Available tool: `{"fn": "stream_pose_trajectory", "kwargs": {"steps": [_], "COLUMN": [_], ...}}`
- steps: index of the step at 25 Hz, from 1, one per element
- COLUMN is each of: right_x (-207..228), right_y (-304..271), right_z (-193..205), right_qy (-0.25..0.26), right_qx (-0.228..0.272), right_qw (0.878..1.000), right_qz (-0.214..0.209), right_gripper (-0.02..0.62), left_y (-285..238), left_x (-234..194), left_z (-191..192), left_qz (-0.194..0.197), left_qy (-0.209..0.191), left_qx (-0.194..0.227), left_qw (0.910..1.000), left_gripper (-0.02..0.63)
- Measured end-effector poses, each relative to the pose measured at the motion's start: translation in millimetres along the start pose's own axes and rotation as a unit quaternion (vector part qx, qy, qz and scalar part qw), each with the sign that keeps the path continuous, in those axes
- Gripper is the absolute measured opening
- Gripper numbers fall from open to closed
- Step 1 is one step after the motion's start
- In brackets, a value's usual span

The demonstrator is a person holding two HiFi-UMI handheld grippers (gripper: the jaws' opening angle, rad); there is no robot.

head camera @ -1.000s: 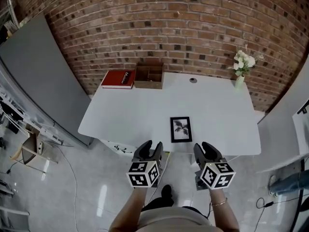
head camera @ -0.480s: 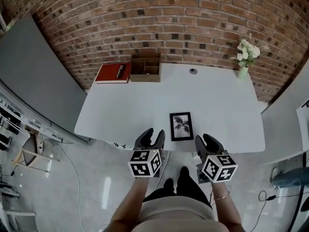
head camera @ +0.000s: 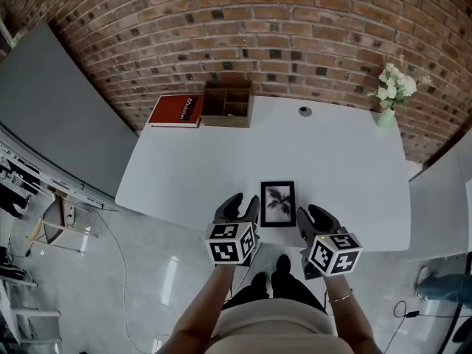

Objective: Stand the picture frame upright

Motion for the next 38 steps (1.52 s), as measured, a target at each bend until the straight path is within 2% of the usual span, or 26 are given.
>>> {"fn": "stream_pose_trajectory", "kwargs": {"steps": [12, 24, 29, 32, 38], "right_x": [31, 39, 40, 39, 42], "right_y": [-15, -15, -15, -18, -31], "right_z": [-6, 1, 3, 3, 13], "right_qy": [-0.005, -0.01, -0.012, -0.014, -0.016], "right_qx": [-0.032, -0.051, -0.053, -0.057, -0.094], "right_qw": [0.999, 0.999, 0.998, 0.998, 0.995], "right_qz": [-0.003, -0.002, -0.004, -0.005, -0.01], "right_gripper": [0.121, 0.121, 0.121, 0.121, 0.121], "left_y": [-63, -99, -103, -104, -102], "left_x": [2, 10, 10, 10, 8], "left_z": [33, 66, 64, 64, 65], "left_qz": [-0.023, -0.031, -0.02, -0.008, -0.016], "left_qy": [0.001, 0.0, 0.017, 0.033, 0.057], "left_qx": [-0.084, -0.186, -0.204, -0.209, -0.197], "left_qw": [0.9962, 0.982, 0.9787, 0.9772, 0.9785], "left_gripper": [0.153, 0.146, 0.14, 0.103, 0.083]}}
Point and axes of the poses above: the fingertips, and each gripper's own axes: y backward along the fingers, x to its right, z out of its underside, the point moved 9 cm from there along y, backward along the fingers, and after that the axes turned 8 degrees about -y, right-handed, at the moved point
